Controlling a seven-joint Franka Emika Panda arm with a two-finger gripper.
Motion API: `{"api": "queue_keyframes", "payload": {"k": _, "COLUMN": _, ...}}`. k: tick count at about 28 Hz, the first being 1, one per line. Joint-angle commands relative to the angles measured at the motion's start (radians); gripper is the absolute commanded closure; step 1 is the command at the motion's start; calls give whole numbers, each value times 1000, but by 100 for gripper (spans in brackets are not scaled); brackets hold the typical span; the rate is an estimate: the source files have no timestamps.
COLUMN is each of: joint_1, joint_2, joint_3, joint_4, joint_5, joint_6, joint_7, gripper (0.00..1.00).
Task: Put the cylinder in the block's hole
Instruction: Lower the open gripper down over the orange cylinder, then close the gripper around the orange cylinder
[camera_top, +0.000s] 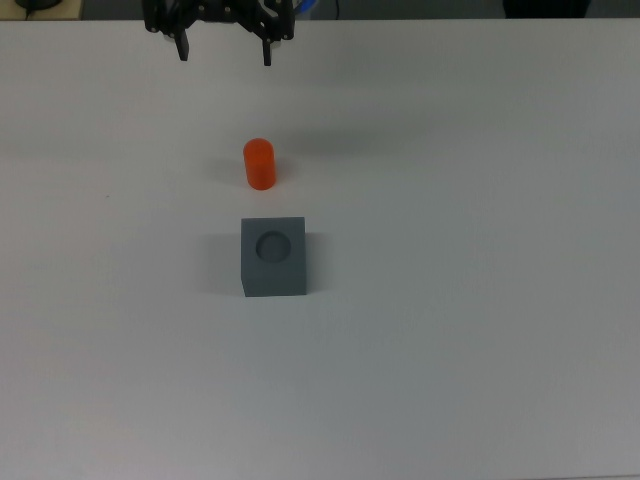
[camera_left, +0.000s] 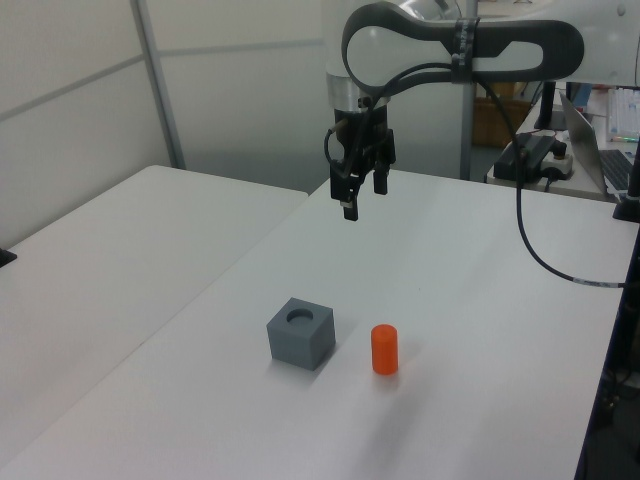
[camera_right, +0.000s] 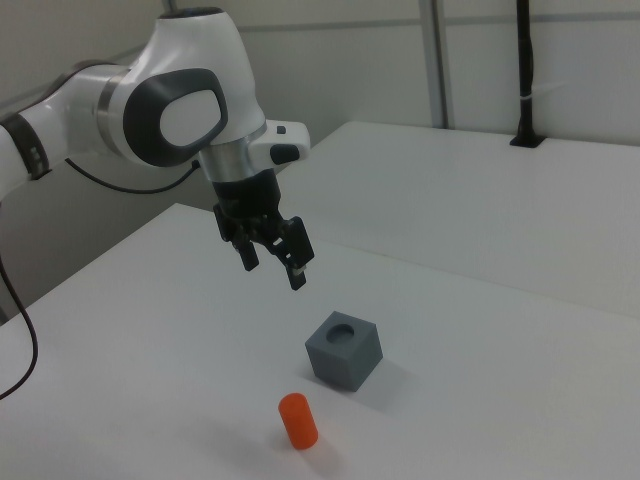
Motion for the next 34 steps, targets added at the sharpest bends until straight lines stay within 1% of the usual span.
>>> {"api": "queue_keyframes", "payload": {"k": 1, "joint_1": -5, "joint_2": -12, "joint_3": -11, "joint_4": -10, "joint_5": 22, "joint_6": -2, "joint_7": 8, "gripper": 0}}
{"api": "queue_keyframes", "payload": {"k": 4, "joint_1": -5, "joint_2": -15, "joint_3": -9, "joint_4": -31, "joint_5": 22, "joint_6": 7, "joint_7": 8, "gripper": 0}}
{"api": "queue_keyframes", "payload": {"k": 8, "joint_1": -5, "joint_2": -21, "joint_3": -3, "joint_4": -113, "joint_5": 24, "joint_6": 50, "joint_7": 7, "gripper": 0}}
{"api": "queue_keyframes", "payload": {"k": 11, "joint_1": -2, "joint_2": -29, "joint_3": 0, "joint_4": -185, "joint_5": 24, "joint_6": 107, "joint_7": 5, "gripper": 0}}
{"api": "queue_keyframes", "payload": {"k": 12, "joint_1": 1, "joint_2": -32, "joint_3": 2, "joint_4": -241, "joint_5": 24, "joint_6": 160, "joint_7": 5, "gripper": 0}}
{"api": "queue_keyframes", "payload": {"k": 16, "joint_1": 3, "joint_2": -35, "joint_3": 12, "joint_4": -343, "joint_5": 22, "joint_6": 272, "joint_7": 5, "gripper": 0}}
{"api": "queue_keyframes", "payload": {"k": 17, "joint_1": 3, "joint_2": -32, "joint_3": 19, "joint_4": -388, "joint_5": 19, "joint_6": 326, "joint_7": 4, "gripper": 0}}
{"api": "queue_keyframes", "payload": {"k": 18, "joint_1": 3, "joint_2": -32, "joint_3": 19, "joint_4": -410, "joint_5": 16, "joint_6": 351, "joint_7": 4, "gripper": 0}}
{"api": "queue_keyframes", "payload": {"k": 20, "joint_1": 4, "joint_2": -31, "joint_3": 22, "joint_4": -444, "joint_5": 12, "joint_6": 390, "joint_7": 4, "gripper": 0}}
{"api": "queue_keyframes", "payload": {"k": 23, "joint_1": 3, "joint_2": -26, "joint_3": 38, "joint_4": -484, "joint_5": 7, "joint_6": 430, "joint_7": 1, "gripper": 0}}
{"api": "queue_keyframes", "payload": {"k": 28, "joint_1": 4, "joint_2": -18, "joint_3": 46, "joint_4": -528, "joint_5": -7, "joint_6": 464, "joint_7": -2, "gripper": 0}}
{"api": "queue_keyframes", "payload": {"k": 29, "joint_1": 4, "joint_2": -14, "joint_3": 48, "joint_4": -556, "joint_5": -17, "joint_6": 493, "joint_7": -2, "gripper": 0}}
{"api": "queue_keyframes", "payload": {"k": 31, "joint_1": 4, "joint_2": -6, "joint_3": 51, "joint_4": -585, "joint_5": -27, "joint_6": 535, "joint_7": -2, "gripper": 0}}
{"api": "queue_keyframes", "payload": {"k": 33, "joint_1": 4, "joint_2": 0, "joint_3": 52, "joint_4": -610, "joint_5": -28, "joint_6": 578, "joint_7": -2, "gripper": 0}}
{"api": "queue_keyframes", "payload": {"k": 34, "joint_1": 4, "joint_2": 15, "joint_3": 52, "joint_4": -625, "joint_5": -31, "joint_6": 608, "joint_7": -2, "gripper": 0}}
